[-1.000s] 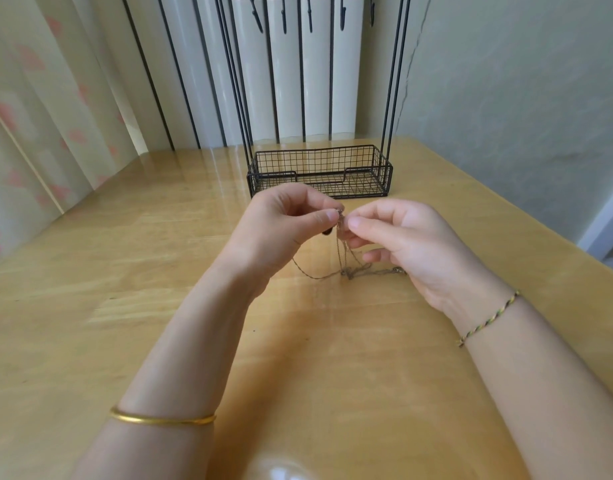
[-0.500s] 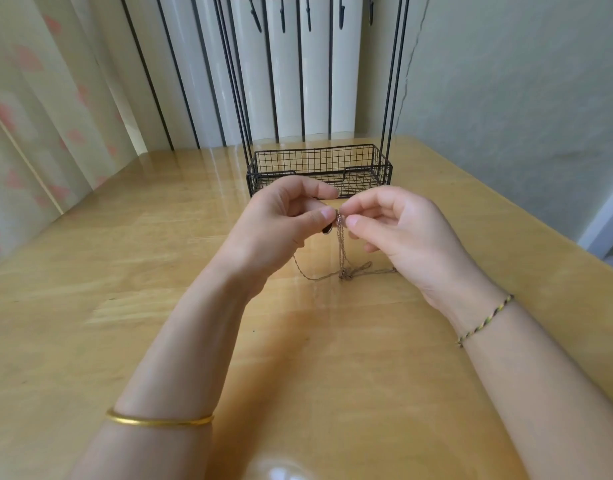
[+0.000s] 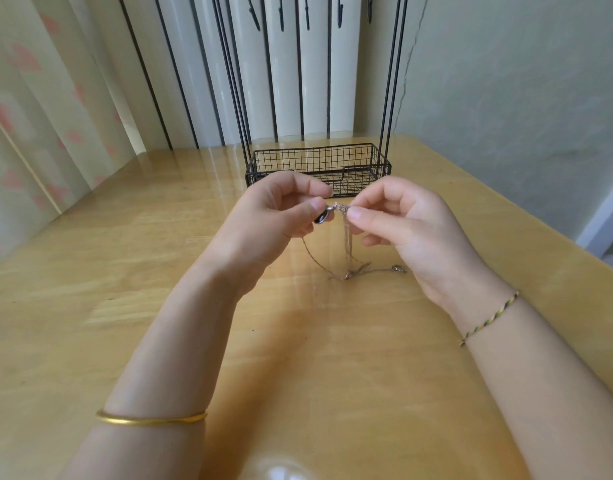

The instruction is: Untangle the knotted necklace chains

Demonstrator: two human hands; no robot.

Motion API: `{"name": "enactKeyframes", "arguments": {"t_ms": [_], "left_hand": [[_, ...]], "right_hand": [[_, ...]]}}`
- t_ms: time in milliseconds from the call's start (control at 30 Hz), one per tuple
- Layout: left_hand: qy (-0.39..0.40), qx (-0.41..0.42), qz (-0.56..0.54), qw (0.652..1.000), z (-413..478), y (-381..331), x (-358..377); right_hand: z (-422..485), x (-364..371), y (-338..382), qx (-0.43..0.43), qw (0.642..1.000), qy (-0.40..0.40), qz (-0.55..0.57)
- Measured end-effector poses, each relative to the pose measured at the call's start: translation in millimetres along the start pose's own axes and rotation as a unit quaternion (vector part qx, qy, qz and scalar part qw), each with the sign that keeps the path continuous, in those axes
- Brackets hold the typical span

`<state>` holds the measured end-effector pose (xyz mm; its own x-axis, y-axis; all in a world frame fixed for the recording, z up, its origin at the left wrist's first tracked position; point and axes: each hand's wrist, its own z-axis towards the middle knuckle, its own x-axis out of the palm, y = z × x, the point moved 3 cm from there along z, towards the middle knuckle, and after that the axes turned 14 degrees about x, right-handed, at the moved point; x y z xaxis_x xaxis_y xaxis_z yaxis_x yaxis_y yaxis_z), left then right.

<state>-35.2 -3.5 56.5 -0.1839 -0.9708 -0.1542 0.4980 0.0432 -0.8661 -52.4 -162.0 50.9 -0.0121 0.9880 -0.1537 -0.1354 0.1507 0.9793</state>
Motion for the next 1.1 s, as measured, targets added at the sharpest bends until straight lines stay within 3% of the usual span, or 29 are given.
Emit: {"name": "enactKeyframes", "arguments": {"t_ms": [100,467,867,1100], "left_hand": [[0.009,0.002,0.005,1.000,-0.6,-0.5,0.3],[0.032,0.048,0.075,0.996,-1.0,-5.1,10.3],[0.013,0.131,0.249,0.959,0.0,-9.3,14.9],[0.020,0.150,0.298,0.943,-1.3,-10.6,18.0]], "right_hand": [[0.9,-0.3,-2.4,0.027,0.998,0.024,0.050],[3.4,-0.6,-5.4,0.032,0.997,0.029,0.063],[1.7,0.5,-3.0,-0.004,0.999,-0.038,0.005],[2.5,-0.4,-4.5,0.028,0.998,-0.049,0.022]]}}
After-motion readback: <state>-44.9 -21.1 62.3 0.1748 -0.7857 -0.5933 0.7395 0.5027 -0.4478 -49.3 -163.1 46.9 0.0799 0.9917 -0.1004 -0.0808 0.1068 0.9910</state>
